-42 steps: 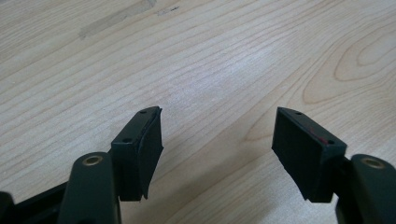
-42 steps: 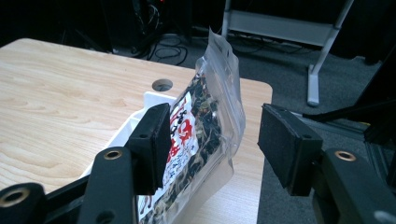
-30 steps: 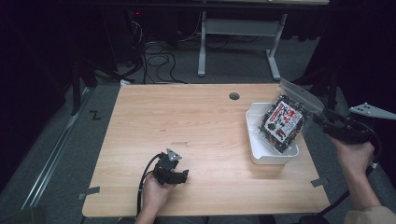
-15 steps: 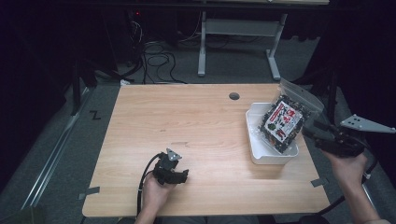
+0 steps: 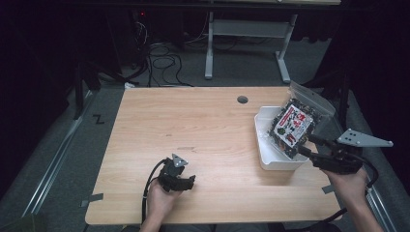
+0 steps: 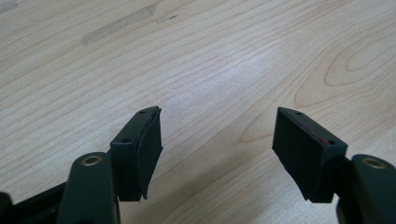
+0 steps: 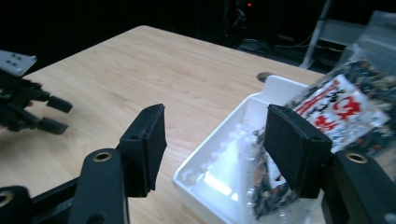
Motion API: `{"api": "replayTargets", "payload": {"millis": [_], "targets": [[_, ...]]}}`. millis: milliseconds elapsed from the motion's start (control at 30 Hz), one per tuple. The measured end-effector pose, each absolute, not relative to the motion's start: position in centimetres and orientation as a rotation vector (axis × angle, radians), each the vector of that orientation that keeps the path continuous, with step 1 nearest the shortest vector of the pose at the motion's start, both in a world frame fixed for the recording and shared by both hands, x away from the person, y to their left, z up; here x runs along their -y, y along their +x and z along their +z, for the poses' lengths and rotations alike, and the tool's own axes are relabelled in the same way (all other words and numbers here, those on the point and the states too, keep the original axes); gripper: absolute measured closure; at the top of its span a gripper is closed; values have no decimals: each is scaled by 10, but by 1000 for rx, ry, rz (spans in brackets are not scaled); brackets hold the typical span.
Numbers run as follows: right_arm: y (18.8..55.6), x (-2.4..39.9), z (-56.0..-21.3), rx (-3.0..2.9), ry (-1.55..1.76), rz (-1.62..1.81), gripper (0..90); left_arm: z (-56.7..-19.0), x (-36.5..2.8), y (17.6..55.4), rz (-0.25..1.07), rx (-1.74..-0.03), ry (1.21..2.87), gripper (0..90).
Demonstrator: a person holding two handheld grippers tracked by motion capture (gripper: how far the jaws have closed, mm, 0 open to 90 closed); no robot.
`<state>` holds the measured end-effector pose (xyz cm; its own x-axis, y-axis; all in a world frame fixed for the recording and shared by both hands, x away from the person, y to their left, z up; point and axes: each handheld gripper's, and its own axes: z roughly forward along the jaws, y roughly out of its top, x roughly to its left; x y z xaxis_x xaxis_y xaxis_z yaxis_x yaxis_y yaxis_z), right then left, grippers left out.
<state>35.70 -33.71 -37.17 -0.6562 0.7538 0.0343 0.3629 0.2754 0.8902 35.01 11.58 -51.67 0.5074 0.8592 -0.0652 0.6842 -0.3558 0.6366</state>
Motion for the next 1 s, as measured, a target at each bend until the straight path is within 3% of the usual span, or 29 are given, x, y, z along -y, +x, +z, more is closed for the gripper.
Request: {"api": "replayTargets", "payload": {"millis": [1000], "targets": [[334,298,-397,-2308,923,1385,375,-517,-115,351,371,-1255,2143,331]]}}
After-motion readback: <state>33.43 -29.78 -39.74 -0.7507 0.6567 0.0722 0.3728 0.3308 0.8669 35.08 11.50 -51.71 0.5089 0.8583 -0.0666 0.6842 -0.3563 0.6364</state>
